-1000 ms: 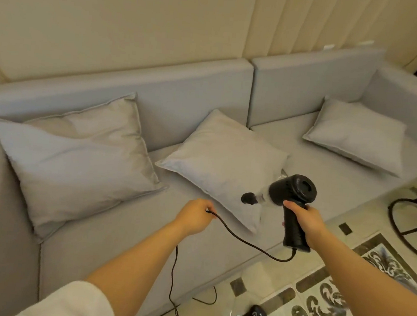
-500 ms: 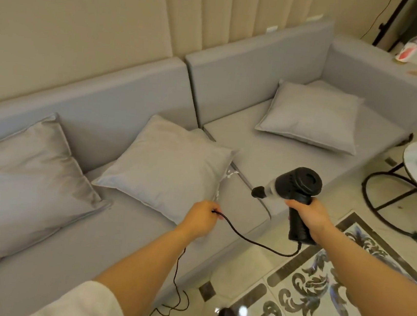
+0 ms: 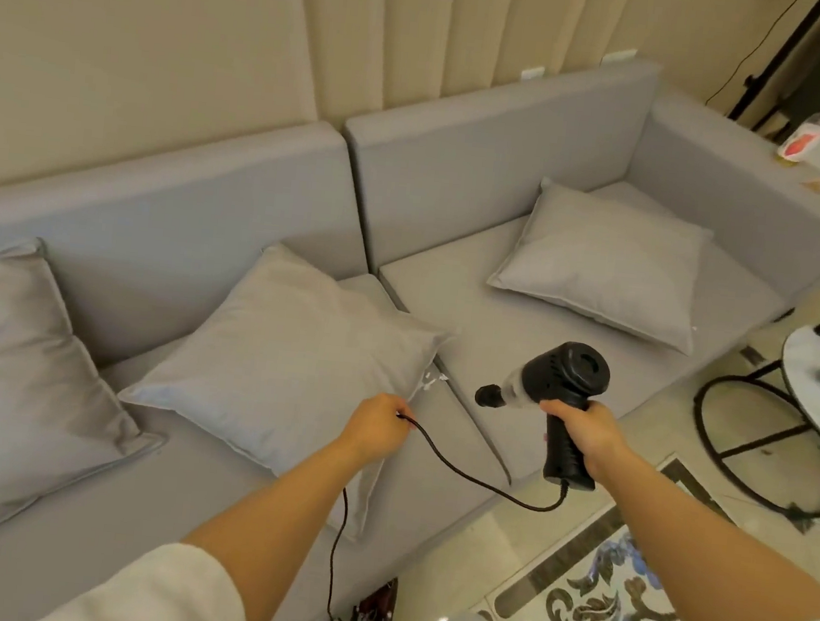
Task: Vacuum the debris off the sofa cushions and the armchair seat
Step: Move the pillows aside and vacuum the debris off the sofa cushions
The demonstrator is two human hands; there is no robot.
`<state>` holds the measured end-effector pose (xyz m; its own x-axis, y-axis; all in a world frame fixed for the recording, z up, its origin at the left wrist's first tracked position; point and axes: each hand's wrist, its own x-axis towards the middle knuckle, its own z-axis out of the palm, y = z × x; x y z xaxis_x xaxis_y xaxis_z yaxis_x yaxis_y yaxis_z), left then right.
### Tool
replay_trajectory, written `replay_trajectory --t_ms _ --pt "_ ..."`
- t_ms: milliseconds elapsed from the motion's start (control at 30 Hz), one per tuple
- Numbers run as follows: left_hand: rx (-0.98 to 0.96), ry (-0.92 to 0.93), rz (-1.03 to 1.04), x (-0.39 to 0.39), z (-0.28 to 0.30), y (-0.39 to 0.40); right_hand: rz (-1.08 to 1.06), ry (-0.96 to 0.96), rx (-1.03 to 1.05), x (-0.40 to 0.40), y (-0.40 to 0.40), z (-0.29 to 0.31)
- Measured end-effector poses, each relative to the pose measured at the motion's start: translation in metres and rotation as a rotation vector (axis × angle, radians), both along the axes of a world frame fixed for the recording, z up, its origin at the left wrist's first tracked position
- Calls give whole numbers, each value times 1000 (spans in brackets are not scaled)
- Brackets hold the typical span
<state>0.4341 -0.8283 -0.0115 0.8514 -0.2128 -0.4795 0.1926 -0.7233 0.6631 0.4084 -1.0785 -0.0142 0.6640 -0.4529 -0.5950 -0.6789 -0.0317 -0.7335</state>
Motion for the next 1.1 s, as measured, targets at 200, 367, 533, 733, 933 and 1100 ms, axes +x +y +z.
replay_trajectory --t_ms 200,367,533,733,933,1100 --pt "21 27 62 53 -8 -7 88 -1 11 65 -7 -9" --pt "52 69 126 82 -22 -27 173 75 34 104 -22 -34" --pt "127 141 221 97 -31 -58 278 133 75 157 -50 -63" --pt "155 185 283 115 -39 -95 436 158 63 198 -74 -87" --pt "162 219 313 117 -52 -102 600 190 15 221 -73 -115" --pt "184 253 363 122 -58 -96 659 195 29 228 -62 -134"
